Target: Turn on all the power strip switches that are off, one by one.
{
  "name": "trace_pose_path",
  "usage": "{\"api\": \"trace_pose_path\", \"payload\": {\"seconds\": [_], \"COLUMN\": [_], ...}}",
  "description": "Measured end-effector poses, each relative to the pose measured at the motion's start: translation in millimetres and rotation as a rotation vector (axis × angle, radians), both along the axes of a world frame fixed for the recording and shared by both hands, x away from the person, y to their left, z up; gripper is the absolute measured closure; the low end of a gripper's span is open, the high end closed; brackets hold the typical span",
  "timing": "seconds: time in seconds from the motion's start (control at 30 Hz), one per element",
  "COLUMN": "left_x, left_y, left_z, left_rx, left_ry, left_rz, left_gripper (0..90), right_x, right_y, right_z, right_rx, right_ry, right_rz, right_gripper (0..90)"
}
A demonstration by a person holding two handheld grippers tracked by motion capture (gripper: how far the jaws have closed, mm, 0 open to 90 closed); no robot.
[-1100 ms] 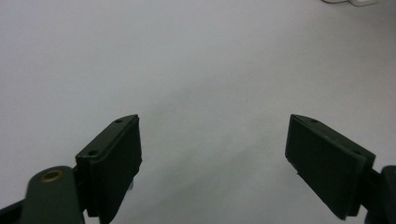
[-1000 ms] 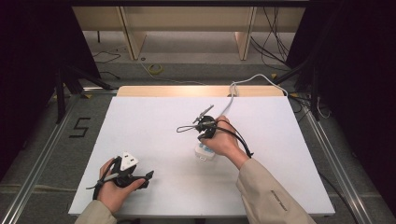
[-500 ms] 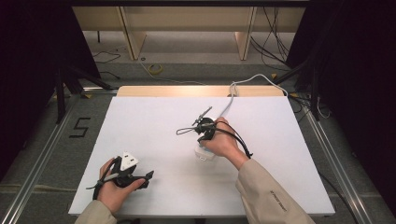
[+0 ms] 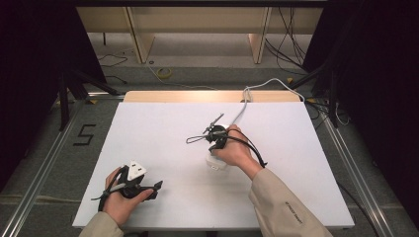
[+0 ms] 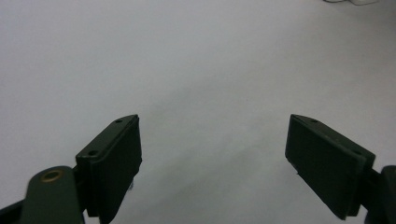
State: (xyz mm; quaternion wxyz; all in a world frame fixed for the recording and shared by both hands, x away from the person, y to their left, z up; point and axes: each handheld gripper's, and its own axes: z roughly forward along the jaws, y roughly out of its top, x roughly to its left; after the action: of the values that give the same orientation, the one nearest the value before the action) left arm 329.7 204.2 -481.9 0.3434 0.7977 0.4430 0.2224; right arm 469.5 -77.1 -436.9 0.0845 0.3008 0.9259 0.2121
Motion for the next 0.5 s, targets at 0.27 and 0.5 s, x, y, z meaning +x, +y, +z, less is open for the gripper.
{"api": "trace_pose_path", "payload": {"seconds": [0.27,0.5], "left_x": [-0.2,-0.2], "left_y": [-0.3,-0.5], "left_z": [0.2,0.1], "left_rx": [0.004,0.004], "left_ry": [-0.001,-0.001], "left_rz": [-0.002,-0.001], "left_gripper": [18.4,18.4], "right_x": [-1.2,-1.4], "right_y": [0.6,0.3], "right_z": [-1.4,-2.3], "right_rx": [-0.001,-0.001], "right_ry": [-0.007,-0.005], "right_rz": [-0.009,-0.012], "right_gripper": [90.0,90.0]}}
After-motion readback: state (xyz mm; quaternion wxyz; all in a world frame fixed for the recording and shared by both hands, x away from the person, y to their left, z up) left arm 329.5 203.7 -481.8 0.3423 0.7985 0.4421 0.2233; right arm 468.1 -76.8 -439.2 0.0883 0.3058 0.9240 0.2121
